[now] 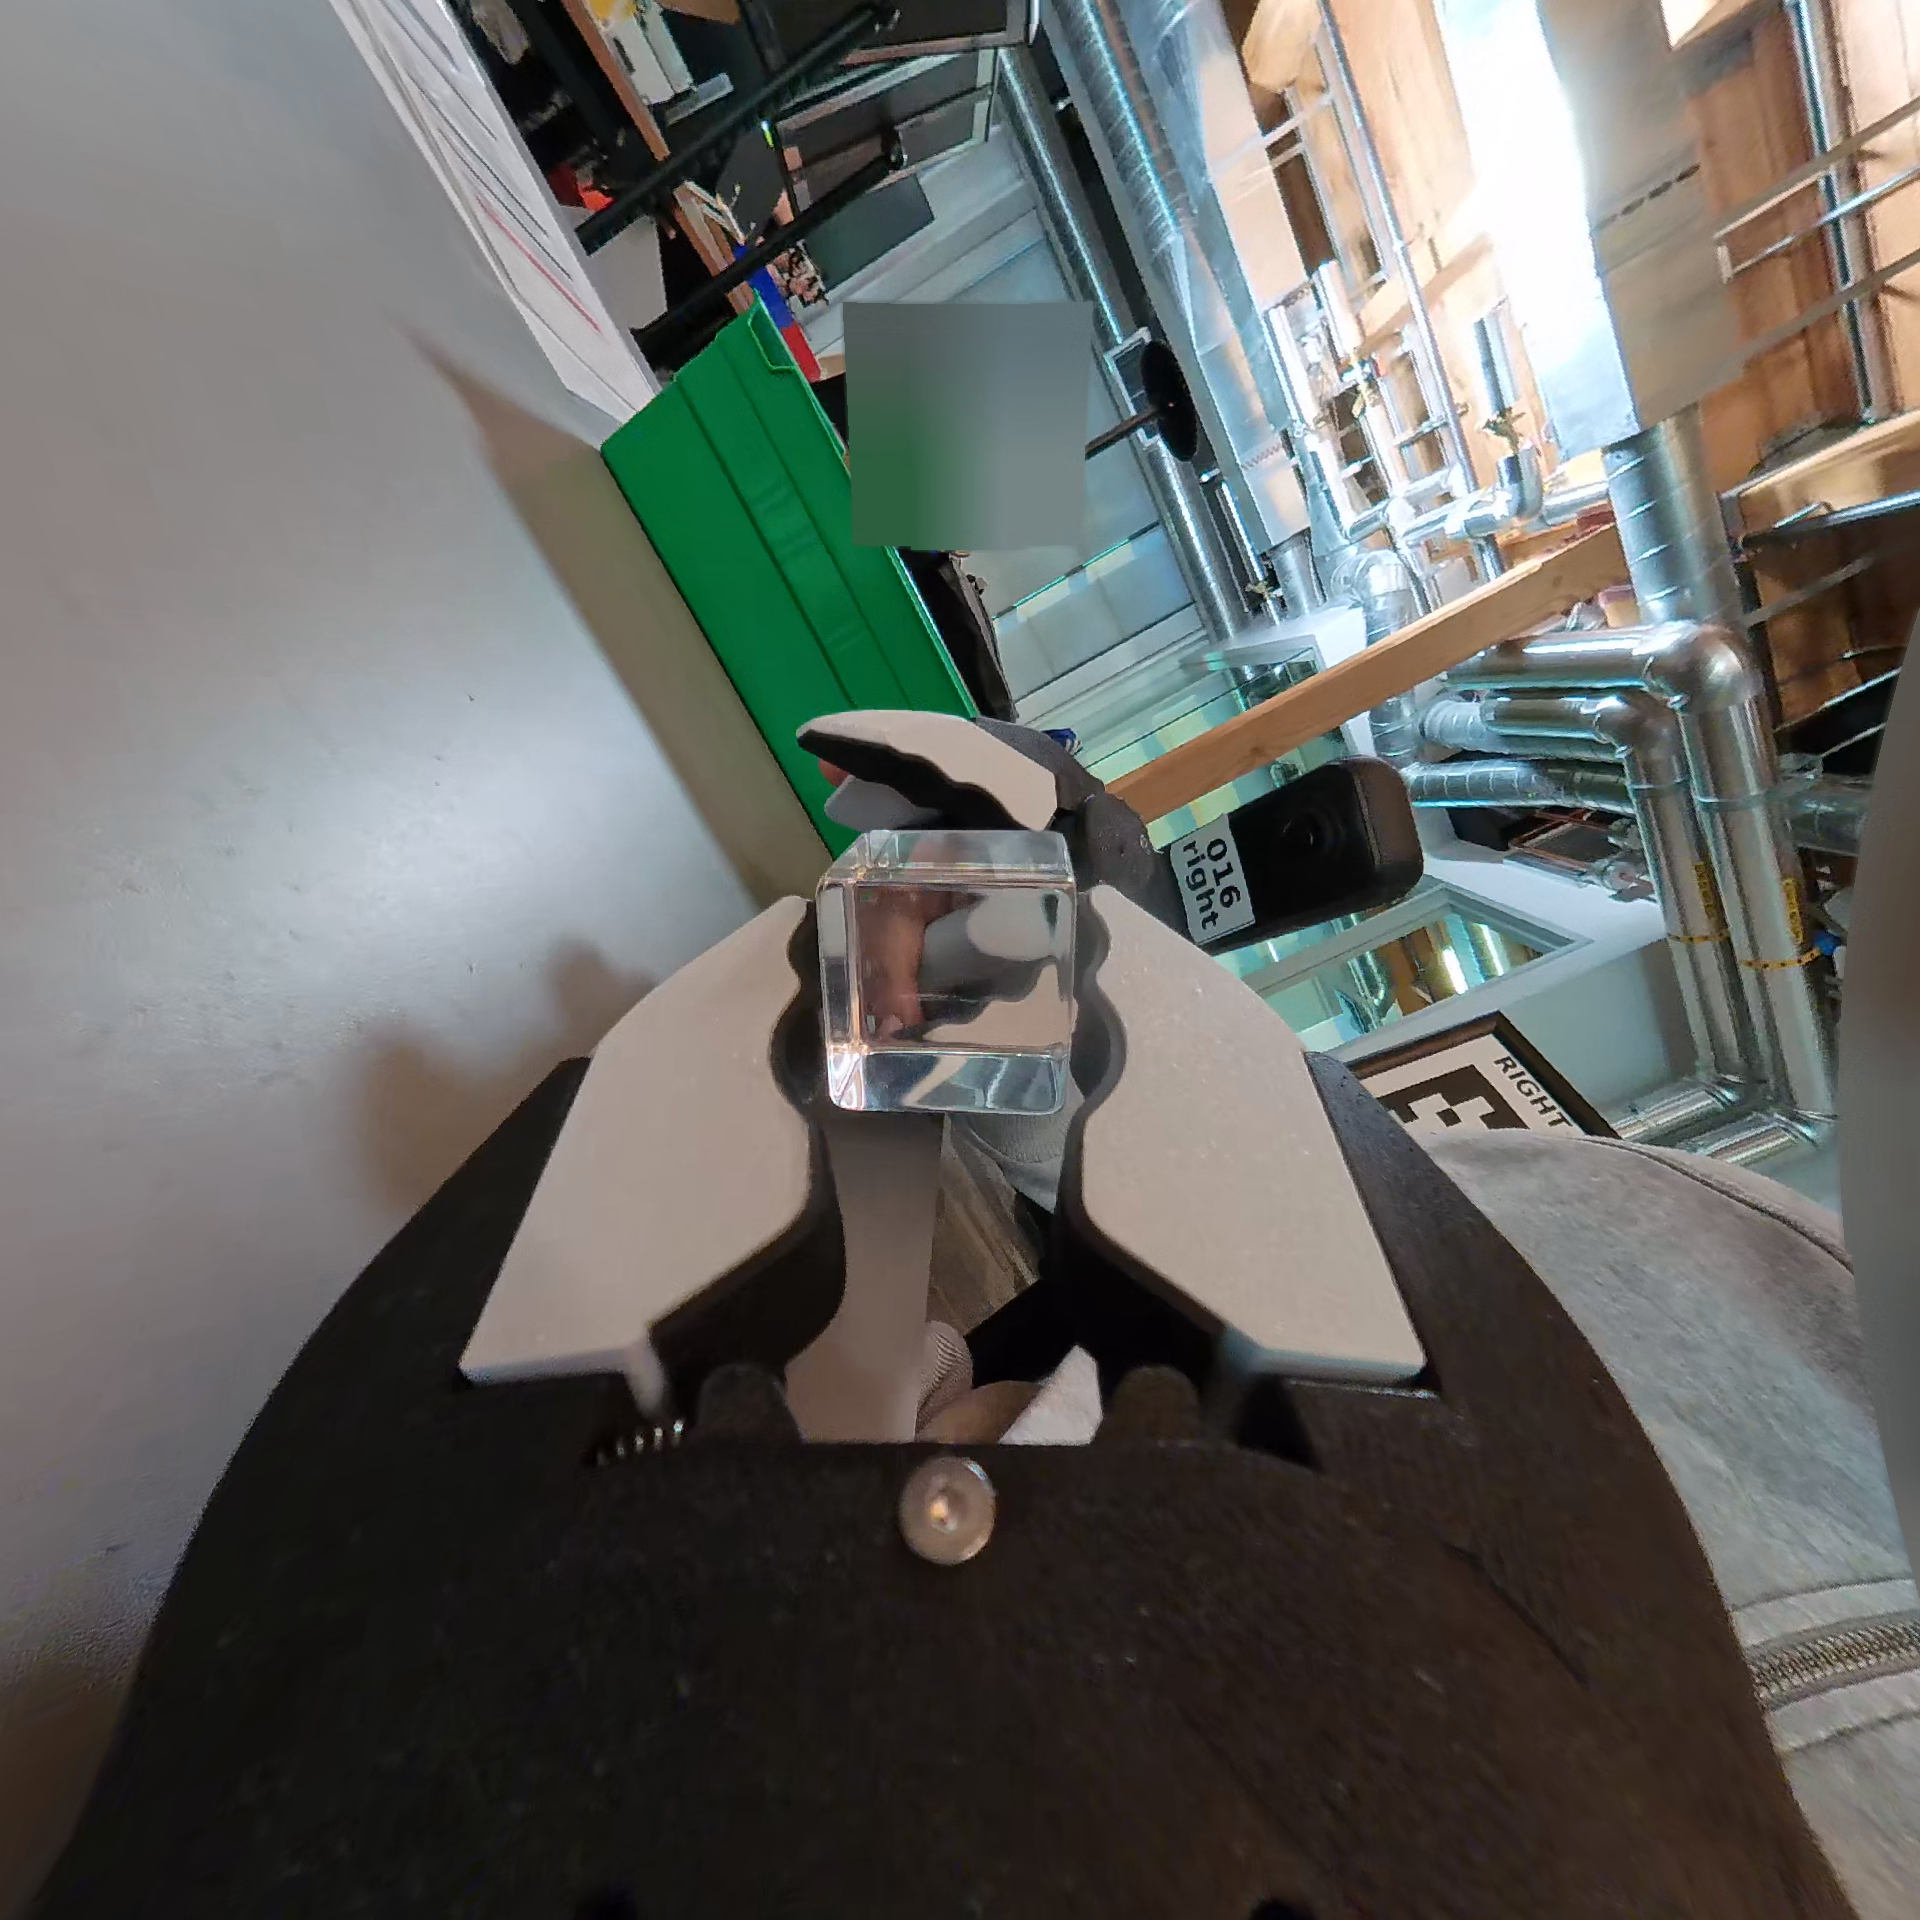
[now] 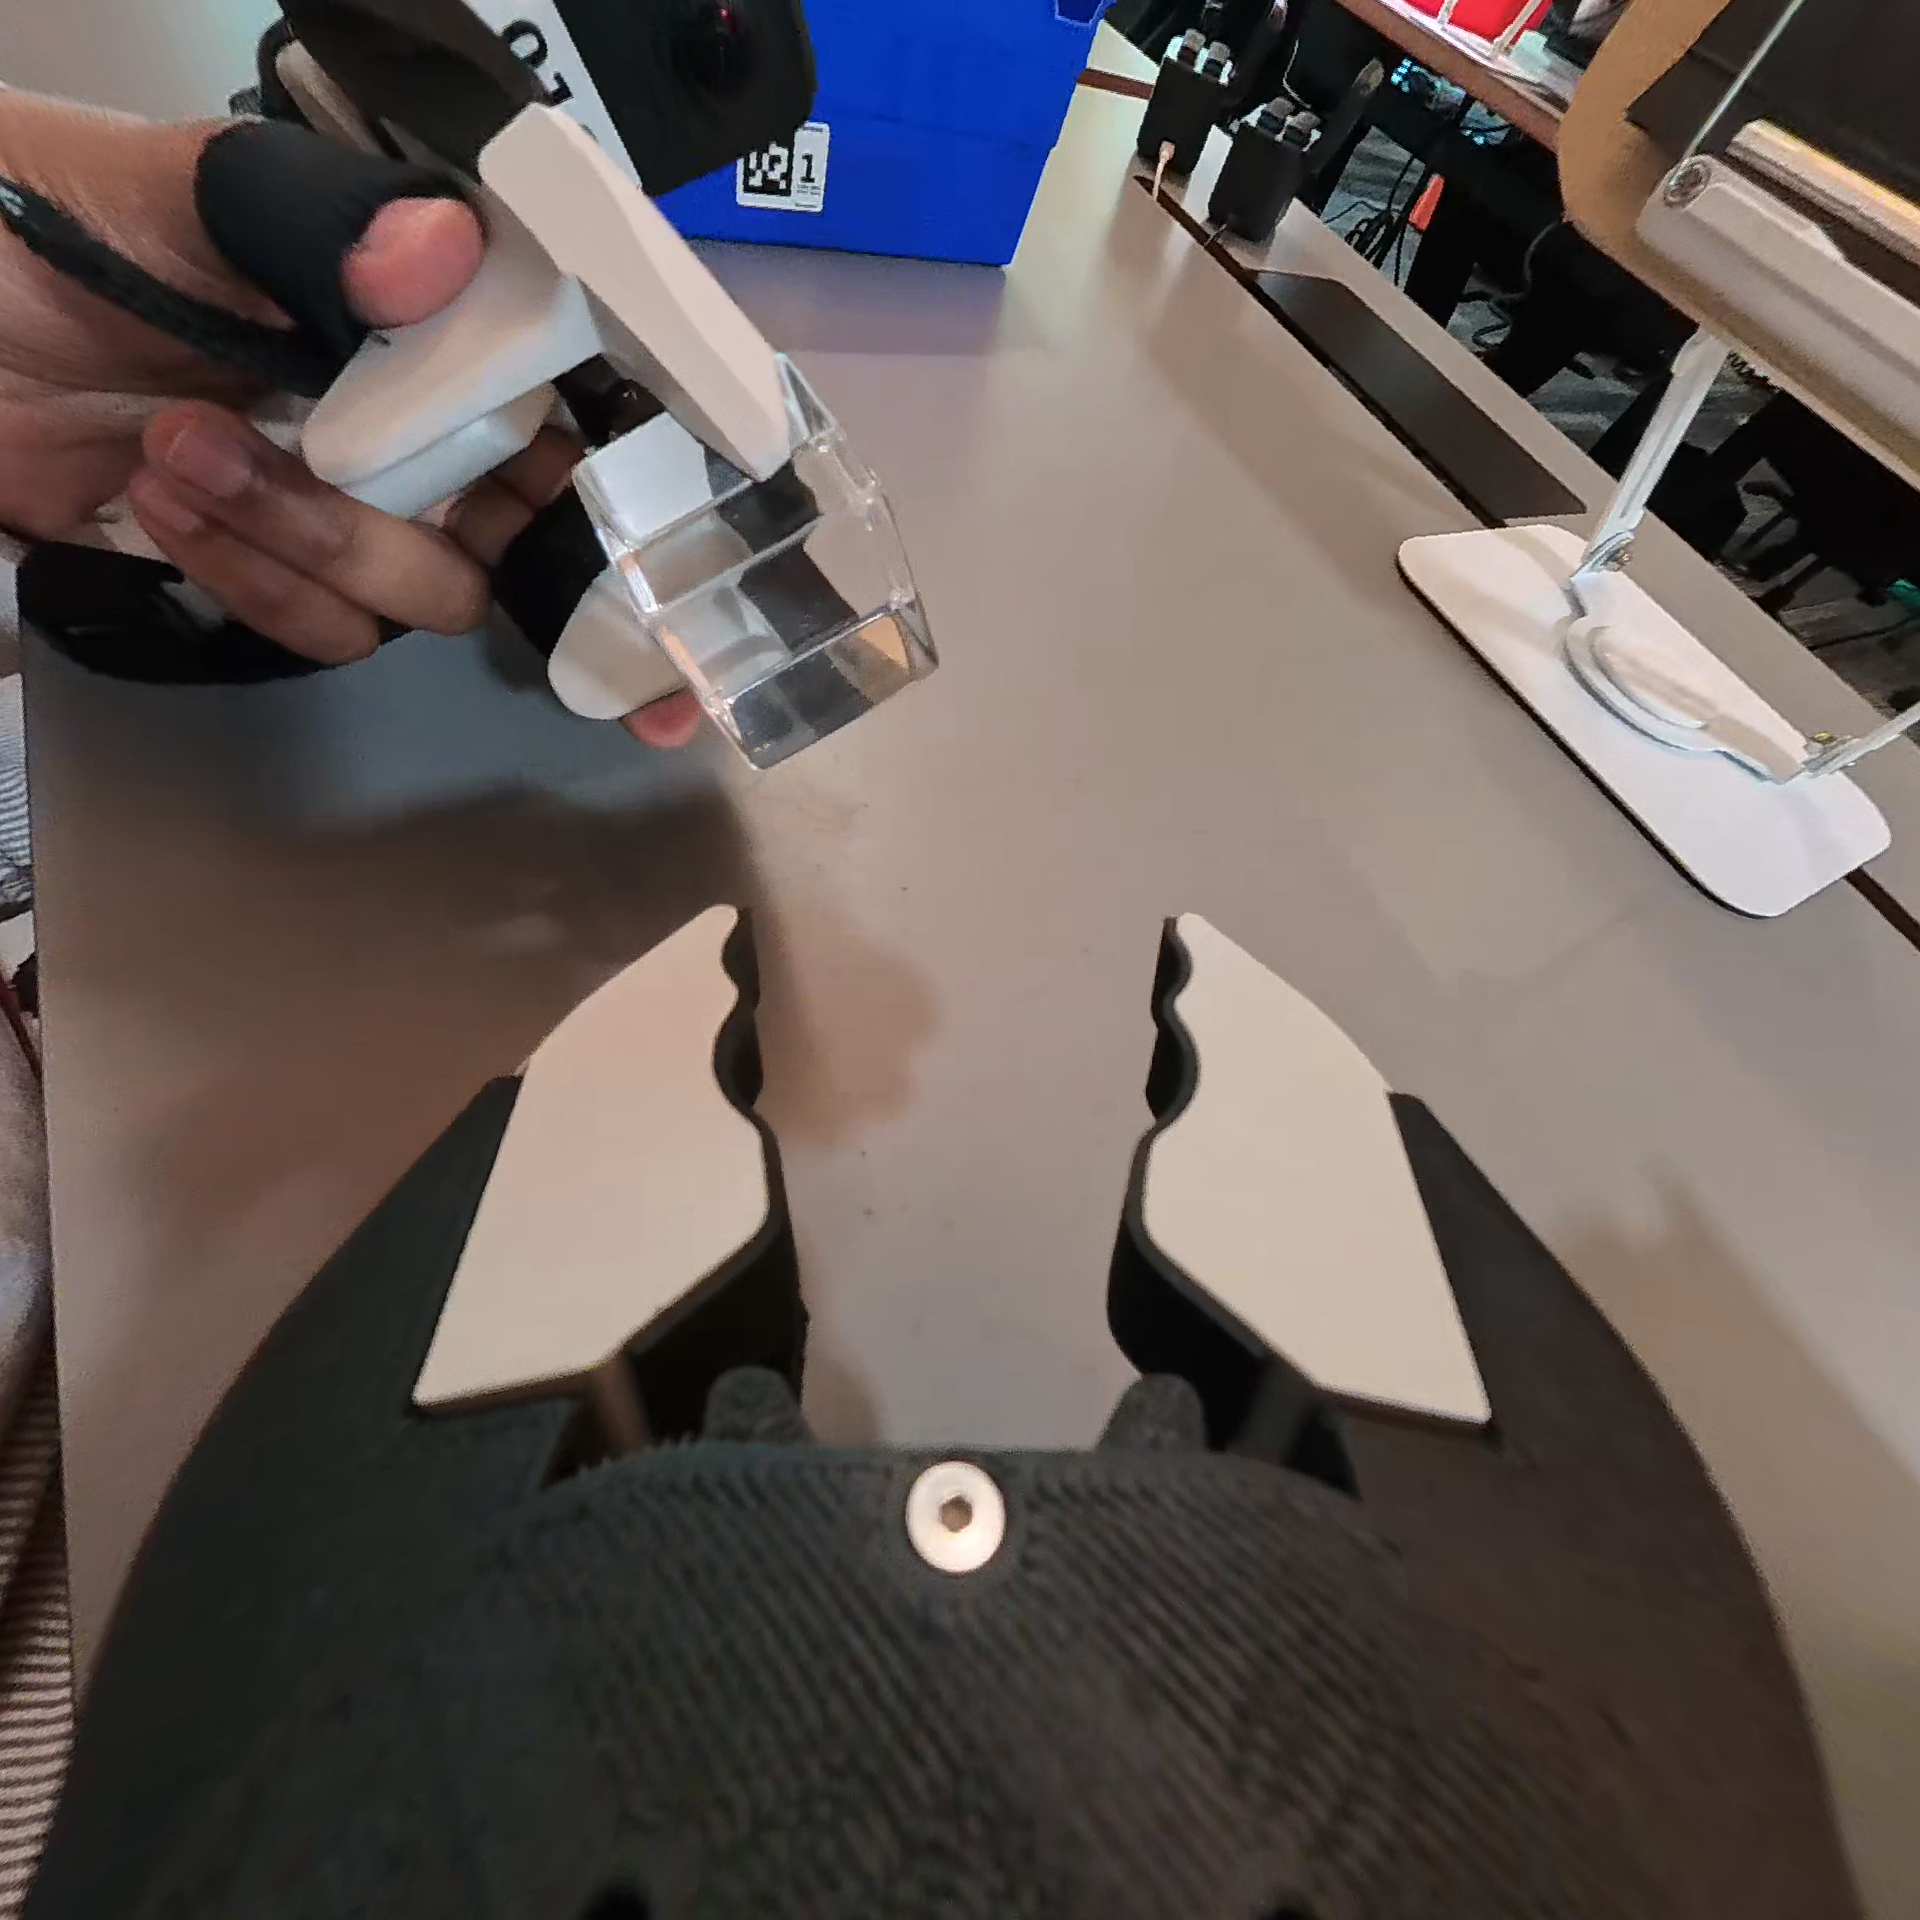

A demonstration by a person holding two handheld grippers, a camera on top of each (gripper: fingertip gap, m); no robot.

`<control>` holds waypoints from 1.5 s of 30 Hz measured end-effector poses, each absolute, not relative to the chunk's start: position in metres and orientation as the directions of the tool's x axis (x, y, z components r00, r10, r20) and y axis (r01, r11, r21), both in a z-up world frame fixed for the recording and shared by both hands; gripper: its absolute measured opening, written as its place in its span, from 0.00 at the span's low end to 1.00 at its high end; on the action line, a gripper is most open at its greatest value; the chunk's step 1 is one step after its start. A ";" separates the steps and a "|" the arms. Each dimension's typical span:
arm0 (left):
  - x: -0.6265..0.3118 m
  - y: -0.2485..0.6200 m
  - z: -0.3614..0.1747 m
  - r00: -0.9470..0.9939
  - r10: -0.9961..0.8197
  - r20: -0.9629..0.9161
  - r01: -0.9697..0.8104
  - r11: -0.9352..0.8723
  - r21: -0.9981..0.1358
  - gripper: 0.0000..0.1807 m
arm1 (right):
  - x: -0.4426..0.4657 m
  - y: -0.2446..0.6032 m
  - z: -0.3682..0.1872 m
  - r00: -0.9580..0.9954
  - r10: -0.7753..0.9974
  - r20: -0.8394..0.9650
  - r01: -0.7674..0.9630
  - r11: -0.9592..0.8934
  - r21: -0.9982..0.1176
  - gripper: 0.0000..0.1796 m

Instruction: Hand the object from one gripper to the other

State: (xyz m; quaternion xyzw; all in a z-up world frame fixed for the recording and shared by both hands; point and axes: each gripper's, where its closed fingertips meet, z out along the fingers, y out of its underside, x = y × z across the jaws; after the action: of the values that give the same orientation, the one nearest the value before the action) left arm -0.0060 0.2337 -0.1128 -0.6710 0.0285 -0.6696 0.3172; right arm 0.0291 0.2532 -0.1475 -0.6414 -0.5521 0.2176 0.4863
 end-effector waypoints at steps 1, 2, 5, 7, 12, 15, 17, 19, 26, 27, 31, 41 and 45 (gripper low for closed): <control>-0.006 0.234 -0.113 0.104 -0.462 0.881 0.387 -0.797 -0.464 0.25 | 0.029 0.253 -0.148 0.293 0.920 0.261 0.498 0.085 -0.863 0.41; -0.006 0.234 -0.114 0.104 -0.460 0.882 0.387 -0.798 -0.462 0.25 | 0.029 0.252 -0.148 0.291 0.920 0.263 0.500 0.088 -0.862 0.41; -0.005 0.234 -0.115 0.097 -0.448 0.889 0.387 -0.806 -0.448 0.25 | 0.028 0.252 -0.148 0.288 0.919 0.268 0.501 0.094 -0.860 0.41; -0.005 0.234 -0.117 0.095 -0.441 0.892 0.386 -0.810 -0.442 0.25 | 0.028 0.252 -0.148 0.286 0.920 0.266 0.499 0.094 -0.862 0.41; -0.007 0.238 -0.126 0.128 -0.429 0.894 0.379 -0.812 -0.444 0.25 | 0.027 0.251 -0.149 0.282 0.924 0.260 0.500 0.090 -0.862 0.40; -0.012 0.243 -0.131 0.133 -0.406 0.904 0.397 -0.814 -0.424 0.25 | 0.027 0.250 -0.150 0.279 0.925 0.260 0.501 0.091 -0.861 0.40; -0.015 0.245 -0.131 0.124 -0.392 0.912 0.410 -0.816 -0.407 0.25 | 0.027 0.250 -0.150 0.277 0.925 0.260 0.503 0.091 -0.860 0.40; -0.016 0.246 -0.133 0.131 -0.390 0.911 0.410 -0.816 -0.408 0.25 | 0.027 0.250 -0.151 0.276 0.926 0.259 0.505 0.090 -0.859 0.39; -0.018 0.248 -0.136 0.131 -0.376 0.917 0.418 -0.818 -0.395 0.25 | 0.026 0.248 -0.152 0.270 0.927 0.260 0.509 0.092 -0.856 0.39; -0.018 0.248 -0.136 0.126 -0.372 0.920 0.420 -0.820 -0.389 0.25 | 0.026 0.248 -0.152 0.269 0.927 0.261 0.508 0.093 -0.856 0.39; -0.019 0.249 -0.136 0.109 -0.359 0.927 0.427 -0.825 -0.370 0.25 | 0.026 0.248 -0.151 0.269 0.927 0.261 0.503 0.096 -0.859 0.39; -0.018 0.247 -0.135 0.083 -0.349 0.933 0.433 -0.831 -0.349 0.25 | 0.025 0.246 -0.148 0.275 0.936 0.219 0.470 0.068 -0.880 0.39; -0.018 0.247 -0.134 0.078 -0.353 0.932 0.433 -0.830 -0.350 0.25 | 0.025 0.246 -0.147 0.277 0.941 0.194 0.454 0.050 -0.890 0.39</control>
State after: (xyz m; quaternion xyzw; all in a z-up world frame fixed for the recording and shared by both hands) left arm -0.0177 0.2468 -0.1337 -0.6744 -0.0297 -0.6785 0.2897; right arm 0.0250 0.2459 -0.1469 -0.6403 -0.5446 0.2548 0.4779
